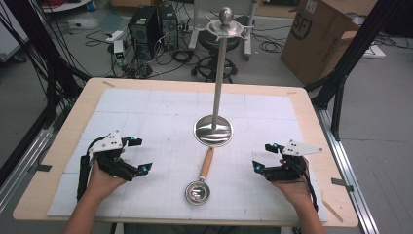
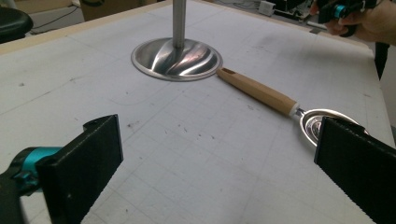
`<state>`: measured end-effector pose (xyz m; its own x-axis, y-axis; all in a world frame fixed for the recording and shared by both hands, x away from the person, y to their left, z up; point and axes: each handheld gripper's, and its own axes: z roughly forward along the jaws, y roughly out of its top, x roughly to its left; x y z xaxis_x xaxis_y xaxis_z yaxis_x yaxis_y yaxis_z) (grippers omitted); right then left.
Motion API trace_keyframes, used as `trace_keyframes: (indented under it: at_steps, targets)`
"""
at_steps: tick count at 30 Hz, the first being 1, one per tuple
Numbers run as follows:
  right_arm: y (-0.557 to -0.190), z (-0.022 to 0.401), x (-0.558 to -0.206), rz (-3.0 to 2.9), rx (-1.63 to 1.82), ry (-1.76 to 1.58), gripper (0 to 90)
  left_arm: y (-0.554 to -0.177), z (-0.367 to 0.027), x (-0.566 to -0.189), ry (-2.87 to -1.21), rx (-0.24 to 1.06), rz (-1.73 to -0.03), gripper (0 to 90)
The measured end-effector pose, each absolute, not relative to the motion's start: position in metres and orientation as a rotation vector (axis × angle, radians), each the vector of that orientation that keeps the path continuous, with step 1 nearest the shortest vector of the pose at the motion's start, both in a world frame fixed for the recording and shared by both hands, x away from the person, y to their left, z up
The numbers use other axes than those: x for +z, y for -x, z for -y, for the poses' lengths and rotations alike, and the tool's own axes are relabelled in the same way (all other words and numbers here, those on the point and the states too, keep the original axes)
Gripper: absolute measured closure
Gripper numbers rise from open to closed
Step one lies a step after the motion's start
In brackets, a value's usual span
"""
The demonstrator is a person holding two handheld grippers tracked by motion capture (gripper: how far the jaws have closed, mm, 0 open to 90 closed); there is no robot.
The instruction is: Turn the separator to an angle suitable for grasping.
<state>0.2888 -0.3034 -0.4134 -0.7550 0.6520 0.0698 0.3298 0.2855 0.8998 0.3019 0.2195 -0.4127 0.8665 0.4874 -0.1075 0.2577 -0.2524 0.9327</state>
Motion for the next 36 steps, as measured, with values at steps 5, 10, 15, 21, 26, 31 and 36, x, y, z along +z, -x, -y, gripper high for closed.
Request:
trace_keyframes:
  at_steps: [5,10,15,21,26,31,36]
  targets:
    - [-0.2900,0.3028,-0.4148,-2.255,1.458,-0.901,16.4,-0.3020,-0.2198,-0.4131,-1.846,0.252,-0.572,1.6]
    - [-0.2891,0.3059,-0.4138,-2.242,1.442,-0.912,16.5,-0.3012,-0.2180,-0.4133,-1.851,0.257,-0.567,1.7]
    - [-0.2871,0.3045,-0.4120,-2.250,1.411,-0.894,24.3,-0.3031,-0.2161,-0.4154,-1.861,0.264,-0.572,1.7]
    - [-0.2864,0.3041,-0.4134,-2.267,1.390,-0.895,33.5,-0.3034,-0.2185,-0.4148,-1.846,0.264,-0.585,1.6]
    - [-0.2877,0.3013,-0.4172,-2.310,1.326,-0.912,49.8,-0.3041,-0.2168,-0.4162,-1.862,0.259,-0.582,1.7]
    - [-0.2894,0.3011,-0.4194,-2.344,1.302,-0.949,60.6,-0.3051,-0.2173,-0.4166,-1.855,0.254,-0.588,1.6]
    - [-0.2877,0.2995,-0.4211,-2.341,1.307,-0.946,62.4,-0.3058,-0.2177,-0.4170,-1.855,0.258,-0.592,1.7]
